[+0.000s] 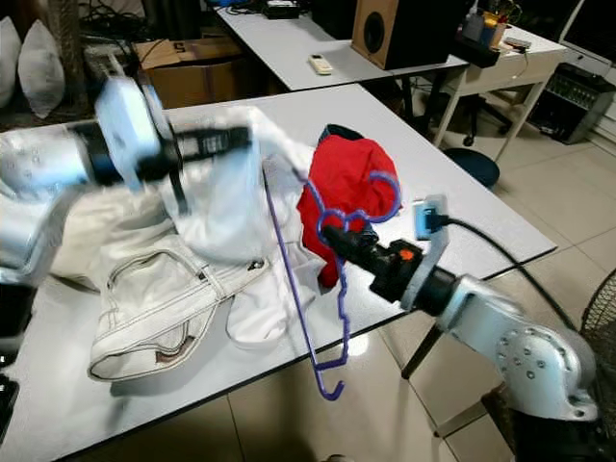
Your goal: Hang hanger
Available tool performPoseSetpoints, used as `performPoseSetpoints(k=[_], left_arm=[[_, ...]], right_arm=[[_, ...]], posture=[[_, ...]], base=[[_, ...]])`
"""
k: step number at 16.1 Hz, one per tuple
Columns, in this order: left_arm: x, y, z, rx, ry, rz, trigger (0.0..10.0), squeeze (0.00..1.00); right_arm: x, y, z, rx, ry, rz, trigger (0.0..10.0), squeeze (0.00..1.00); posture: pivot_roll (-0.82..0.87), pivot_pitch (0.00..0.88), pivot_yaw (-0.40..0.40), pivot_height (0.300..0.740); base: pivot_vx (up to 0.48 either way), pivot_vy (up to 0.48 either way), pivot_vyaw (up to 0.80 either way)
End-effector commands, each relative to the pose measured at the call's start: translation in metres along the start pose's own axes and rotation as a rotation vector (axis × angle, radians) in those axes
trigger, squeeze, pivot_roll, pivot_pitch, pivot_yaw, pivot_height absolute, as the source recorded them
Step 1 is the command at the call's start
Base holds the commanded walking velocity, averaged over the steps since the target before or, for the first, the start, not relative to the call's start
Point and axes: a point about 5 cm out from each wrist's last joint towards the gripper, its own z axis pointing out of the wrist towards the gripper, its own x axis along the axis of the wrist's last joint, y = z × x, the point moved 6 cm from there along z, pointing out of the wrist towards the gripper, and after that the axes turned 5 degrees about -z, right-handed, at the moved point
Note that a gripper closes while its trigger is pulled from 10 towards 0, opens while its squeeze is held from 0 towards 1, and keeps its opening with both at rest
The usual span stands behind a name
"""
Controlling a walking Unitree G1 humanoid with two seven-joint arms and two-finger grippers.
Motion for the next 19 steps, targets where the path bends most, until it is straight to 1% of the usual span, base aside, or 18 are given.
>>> performPoseSetpoints(k=[1, 2, 3, 5, 7, 8, 11, 12, 14, 15, 16, 18, 19], left_arm=[[-0.006, -0.010, -0.003, 0.047, -0.047, 0.038, 0.0, 0.00], [-0.007, -0.017, -0.004, 0.082, -0.055, 0.048, 0.0, 0.00], [-0.007, -0.020, -0.005, 0.095, -0.059, 0.055, 0.0, 0.00], [-0.006, -0.035, -0.009, 0.175, -0.066, 0.079, 0.0, 0.00], [-0.002, -0.047, -0.010, 0.254, -0.048, 0.094, 0.0, 0.00], [-0.002, -0.050, -0.011, 0.278, -0.042, 0.093, 0.0, 0.00], [-0.003, -0.051, -0.011, 0.285, -0.043, 0.092, 0.0, 0.00], [-0.001, -0.048, -0.009, 0.266, -0.019, 0.080, 0.0, 0.00], [0.006, -0.035, -0.005, 0.190, 0.038, 0.060, 0.0, 0.00], [0.007, -0.030, -0.004, 0.162, 0.051, 0.045, 0.0, 0.00], [0.006, -0.030, -0.005, 0.166, 0.043, 0.047, 0.0, 0.00], [0.003, -0.035, -0.009, 0.205, 0.018, 0.058, 0.0, 0.00], [0.003, -0.035, -0.010, 0.205, 0.020, 0.056, 0.0, 0.00]], right_arm=[[0.008, -0.005, -0.006, 0.025, 0.025, -0.029, 10.0, 0.00], [0.006, -0.001, -0.010, 0.009, 0.012, -0.037, 10.0, 0.00], [0.005, 0.000, -0.012, 0.004, 0.007, -0.040, 10.0, 0.00], [-0.001, 0.002, -0.024, -0.006, -0.034, -0.053, 10.0, 0.00], [-0.004, -0.005, -0.031, 0.023, -0.044, -0.055, 10.0, 0.00], [-0.007, -0.013, -0.035, 0.061, -0.054, -0.060, 10.0, 0.00], [-0.004, -0.029, -0.043, 0.141, -0.030, -0.059, 10.0, 0.00], [-0.004, -0.023, -0.043, 0.110, -0.033, -0.058, 10.0, 0.00], [-0.006, -0.009, -0.039, 0.045, -0.035, -0.050, 10.0, 0.00], [-0.007, -0.002, -0.036, 0.018, -0.041, -0.046, 10.0, 0.00], [-0.010, 0.004, -0.035, -0.012, -0.057, -0.022, 10.0, 0.00], [-0.013, 0.001, -0.036, -0.007, -0.063, -0.022, 10.0, 0.00], [-0.013, 0.002, -0.037, -0.010, -0.062, -0.021, 10.0, 0.00]], posture=[[-0.18, 0.000, -0.023, 0.740], [-0.18, 0.000, -0.024, 0.740], [-0.18, 0.000, -0.024, 0.740], [-0.18, 0.000, -0.023, 0.740], [-0.19, 0.000, -0.023, 0.740], [-0.19, 0.000, -0.023, 0.740], [-0.19, 0.000, -0.026, 0.740], [-0.20, 0.000, -0.026, 0.740], [-0.19, 0.000, -0.029, 0.740], [-0.19, 0.000, -0.029, 0.740], [-0.19, 0.000, -0.032, 0.740], [-0.19, 0.000, -0.033, 0.740], [-0.19, 0.000, -0.033, 0.740]], base=[[0.000, 0.000, 0.00], [0.000, 0.000, 0.00], [0.000, 0.000, 0.00], [0.000, 0.000, 0.00], [0.000, 0.000, 0.00], [0.000, 0.000, 0.00], [0.000, 0.000, 0.00], [0.000, 0.000, 0.00], [0.000, 0.000, 0.00], [0.000, 0.000, 0.00], [0.000, 0.000, 0.00], [0.000, 0.000, 0.00], [0.000, 0.000, 0.00]])
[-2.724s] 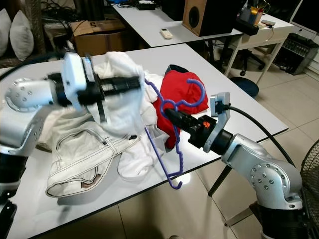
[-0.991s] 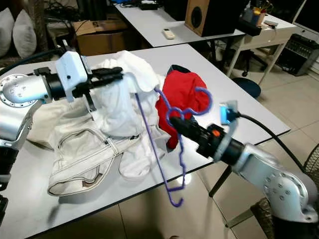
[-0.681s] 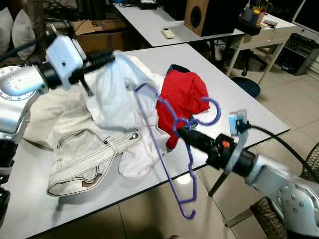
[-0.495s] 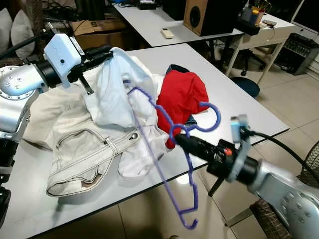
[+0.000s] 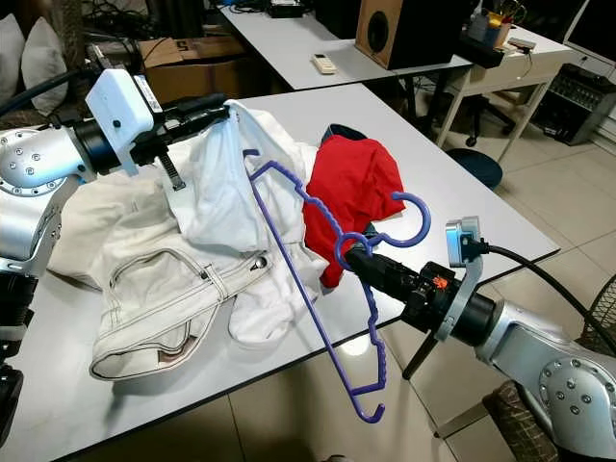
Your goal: Hang hanger
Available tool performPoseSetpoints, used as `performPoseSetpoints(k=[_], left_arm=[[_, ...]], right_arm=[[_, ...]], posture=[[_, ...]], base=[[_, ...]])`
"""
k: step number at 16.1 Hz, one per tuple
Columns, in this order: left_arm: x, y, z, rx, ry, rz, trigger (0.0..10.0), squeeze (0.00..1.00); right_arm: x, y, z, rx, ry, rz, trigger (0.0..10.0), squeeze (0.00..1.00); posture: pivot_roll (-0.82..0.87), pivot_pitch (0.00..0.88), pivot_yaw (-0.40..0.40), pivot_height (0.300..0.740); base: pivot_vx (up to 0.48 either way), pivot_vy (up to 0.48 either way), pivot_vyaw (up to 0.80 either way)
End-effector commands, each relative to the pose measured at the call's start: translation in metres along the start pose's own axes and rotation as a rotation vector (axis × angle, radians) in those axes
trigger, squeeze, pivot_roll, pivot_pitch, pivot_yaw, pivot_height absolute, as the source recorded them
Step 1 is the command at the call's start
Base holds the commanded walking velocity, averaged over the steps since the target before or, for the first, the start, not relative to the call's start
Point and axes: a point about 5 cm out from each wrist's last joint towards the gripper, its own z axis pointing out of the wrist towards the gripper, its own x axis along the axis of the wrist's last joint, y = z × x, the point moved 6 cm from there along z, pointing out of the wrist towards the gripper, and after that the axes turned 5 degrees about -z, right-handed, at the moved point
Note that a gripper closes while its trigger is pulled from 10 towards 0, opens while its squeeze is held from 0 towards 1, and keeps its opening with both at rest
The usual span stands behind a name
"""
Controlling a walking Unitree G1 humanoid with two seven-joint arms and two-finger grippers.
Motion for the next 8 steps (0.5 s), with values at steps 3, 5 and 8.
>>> performPoseSetpoints(k=[3, 5, 8], left_arm=[[-0.003, -0.008, -0.007, 0.038, -0.018, -0.002, 0.0, 0.00], [-0.005, -0.014, -0.009, 0.078, -0.028, 0.000, 0.0, 0.00], [-0.004, -0.030, -0.014, 0.157, -0.017, -0.008, 0.0, 0.00]], right_arm=[[0.002, 0.002, -0.003, -0.017, 0.003, -0.003, 10.0, 0.00], [0.001, -0.002, -0.003, -0.001, 0.001, -0.004, 10.0, 0.00], [-0.002, -0.003, -0.006, 0.007, -0.009, -0.003, 10.0, 0.00]], posture=[[-0.19, 0.000, -0.031, 0.740], [-0.19, 0.000, -0.031, 0.740], [-0.19, 0.000, -0.034, 0.740]], base=[[0.000, 0.000, 0.00], [0.000, 0.000, 0.00], [0.000, 0.000, 0.00]])
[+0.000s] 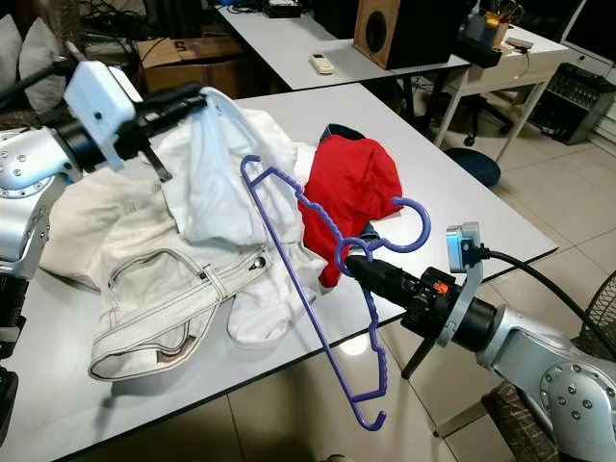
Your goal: Hang hanger
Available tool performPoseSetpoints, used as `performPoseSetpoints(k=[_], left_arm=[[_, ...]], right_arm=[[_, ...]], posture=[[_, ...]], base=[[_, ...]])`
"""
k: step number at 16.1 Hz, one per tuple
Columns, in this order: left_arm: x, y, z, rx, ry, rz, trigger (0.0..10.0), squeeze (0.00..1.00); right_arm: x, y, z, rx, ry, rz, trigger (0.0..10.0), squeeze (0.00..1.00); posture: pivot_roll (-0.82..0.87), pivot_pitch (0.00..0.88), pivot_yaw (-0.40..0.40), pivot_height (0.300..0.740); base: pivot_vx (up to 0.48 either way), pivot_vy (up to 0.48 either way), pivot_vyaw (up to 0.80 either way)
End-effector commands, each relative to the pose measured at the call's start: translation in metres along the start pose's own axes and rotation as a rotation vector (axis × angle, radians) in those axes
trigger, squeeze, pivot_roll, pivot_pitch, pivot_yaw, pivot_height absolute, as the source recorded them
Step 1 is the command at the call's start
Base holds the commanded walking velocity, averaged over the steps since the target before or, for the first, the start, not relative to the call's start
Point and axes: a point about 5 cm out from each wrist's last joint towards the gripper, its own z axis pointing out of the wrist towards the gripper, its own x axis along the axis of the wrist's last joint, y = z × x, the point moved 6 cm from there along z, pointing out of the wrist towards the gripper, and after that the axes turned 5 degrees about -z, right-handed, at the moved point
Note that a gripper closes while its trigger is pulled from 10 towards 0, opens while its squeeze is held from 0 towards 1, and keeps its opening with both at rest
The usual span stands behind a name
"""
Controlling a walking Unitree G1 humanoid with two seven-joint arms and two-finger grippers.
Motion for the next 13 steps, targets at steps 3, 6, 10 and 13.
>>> performPoseSetpoints(k=[3, 6, 10, 13], left_arm=[[0.015, -0.004, 0.000, -0.028, 0.053, 0.001, 0.0, 0.00], [0.018, 0.003, 0.000, -0.060, 0.073, -0.014, 0.0, 0.00], [0.021, 0.041, -0.004, -0.285, 0.088, -0.117, 0.0, 0.00], [0.012, 0.060, -0.004, -0.374, 0.036, -0.148, 0.0, 0.00]], right_arm=[[0.002, 0.000, -0.003, -0.009, 0.003, -0.018, 10.0, 0.00], [-0.002, 0.006, -0.001, -0.032, -0.018, -0.011, 10.0, 0.00], [-0.001, 0.033, 0.008, -0.146, -0.018, 0.023, 10.0, 0.00], [0.004, 0.036, 0.019, -0.130, 0.001, 0.056, 10.0, 0.00]], posture=[[-0.19, 0.000, -0.032, 0.740], [-0.19, 0.000, -0.036, 0.740], [-0.20, 0.000, -0.036, 0.740], [-0.20, 0.000, -0.036, 0.740]], base=[[0.000, 0.000, 0.00], [0.000, 0.000, 0.00], [0.000, 0.000, 0.00], [0.000, 0.000, 0.00]])
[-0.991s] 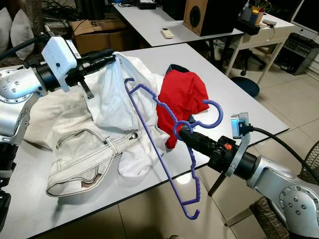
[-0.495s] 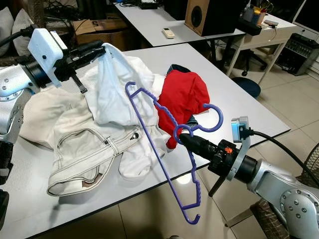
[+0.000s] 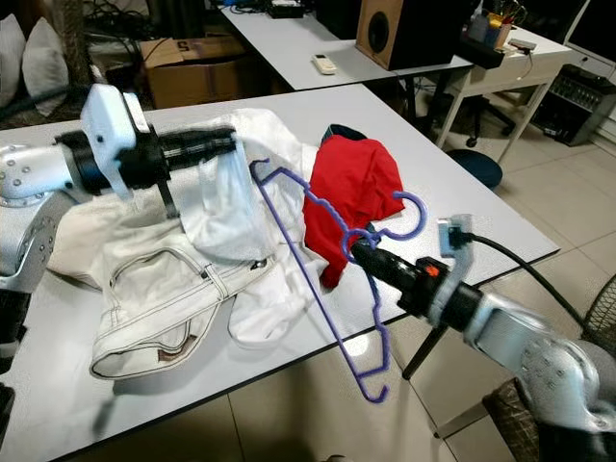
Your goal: Hang hanger
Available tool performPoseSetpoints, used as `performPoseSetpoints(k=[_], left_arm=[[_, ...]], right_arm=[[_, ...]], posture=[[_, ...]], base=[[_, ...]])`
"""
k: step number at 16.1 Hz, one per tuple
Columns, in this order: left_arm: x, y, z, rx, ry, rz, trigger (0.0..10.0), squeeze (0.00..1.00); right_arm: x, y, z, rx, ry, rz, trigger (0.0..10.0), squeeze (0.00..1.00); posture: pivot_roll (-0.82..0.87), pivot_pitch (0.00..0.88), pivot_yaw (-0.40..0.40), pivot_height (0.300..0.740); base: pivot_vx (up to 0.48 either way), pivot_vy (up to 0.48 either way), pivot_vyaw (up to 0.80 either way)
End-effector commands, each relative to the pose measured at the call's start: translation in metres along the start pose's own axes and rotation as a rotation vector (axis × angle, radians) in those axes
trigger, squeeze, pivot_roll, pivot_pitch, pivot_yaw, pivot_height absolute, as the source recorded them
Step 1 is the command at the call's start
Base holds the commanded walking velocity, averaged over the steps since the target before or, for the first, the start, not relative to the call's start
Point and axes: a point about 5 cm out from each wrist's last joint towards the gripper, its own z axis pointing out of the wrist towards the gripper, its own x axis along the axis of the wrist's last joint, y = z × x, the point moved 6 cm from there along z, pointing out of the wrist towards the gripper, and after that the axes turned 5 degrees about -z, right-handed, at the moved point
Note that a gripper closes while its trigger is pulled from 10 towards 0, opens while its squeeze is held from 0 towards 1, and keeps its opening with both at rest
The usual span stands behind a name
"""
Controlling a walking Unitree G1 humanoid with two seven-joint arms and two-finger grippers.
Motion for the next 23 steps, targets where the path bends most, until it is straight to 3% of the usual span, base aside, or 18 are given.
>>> performPoseSetpoints(k=[1, 3, 5, 9, 14, 16, 17, 19, 23], left_arm=[[-0.001, 0.009, 0.003, -0.044, -0.013, 0.000, 0.0, 0.00], [-0.012, 0.004, 0.012, 0.009, -0.071, 0.048, 0.0, 0.00], [-0.020, -0.013, 0.014, 0.103, -0.129, 0.095, 0.0, 0.00], [-0.027, -0.018, 0.000, 0.117, -0.183, 0.102, 0.0, 0.00], [-0.014, -0.027, -0.009, 0.150, -0.122, 0.095, 0.0, 0.00], [-0.003, -0.016, -0.003, 0.077, -0.044, 0.047, 0.0, 0.00], [-0.008, -0.003, 0.001, -0.004, -0.073, 0.014, 0.0, 0.00], [-0.016, 0.008, 0.003, -0.049, -0.107, 0.005, 0.0, 0.00], [-0.024, 0.034, 0.004, -0.181, -0.148, -0.074, 0.0, 0.00]], right_arm=[[0.002, 0.000, 0.003, 0.003, -0.007, -0.001, 10.0, 0.00], [-0.001, -0.015, 0.015, 0.078, -0.027, -0.019, 10.0, 0.00], [0.009, -0.032, 0.014, 0.151, 0.024, -0.039, 10.0, 0.00], [0.029, -0.023, -0.006, 0.094, 0.135, -0.020, 10.0, 0.00], [0.018, -0.015, -0.020, 0.032, 0.111, 0.015, 10.0, 0.00], [0.013, -0.010, -0.014, 0.018, 0.108, 0.026, 10.0, 0.00], [0.019, -0.015, -0.002, 0.058, 0.129, 0.027, 10.0, 0.00], [0.028, -0.015, 0.015, 0.072, 0.167, 0.046, 10.0, 0.00], [0.035, 0.001, 0.045, 0.032, 0.256, 0.221, 10.0, 0.00]], posture=[[-0.20, 0.000, -0.035, 0.740], [-0.20, 0.000, -0.037, 0.740], [-0.20, 0.000, -0.035, 0.740], [-0.19, 0.000, -0.037, 0.740], [-0.20, 0.000, -0.037, 0.740], [-0.20, 0.000, -0.030, 0.740], [-0.20, 0.000, -0.025, 0.740], [-0.20, 0.000, -0.025, 0.740], [-0.18, 0.000, -0.034, 0.740]], base=[[0.000, 0.000, 0.00], [0.000, 0.000, 0.00], [0.000, 0.000, 0.00], [0.000, 0.000, 0.00], [0.000, 0.000, 0.00], [0.000, 0.000, 0.00], [0.000, 0.000, 0.00], [0.000, 0.000, 0.00], [0.000, 0.000, 0.00]])
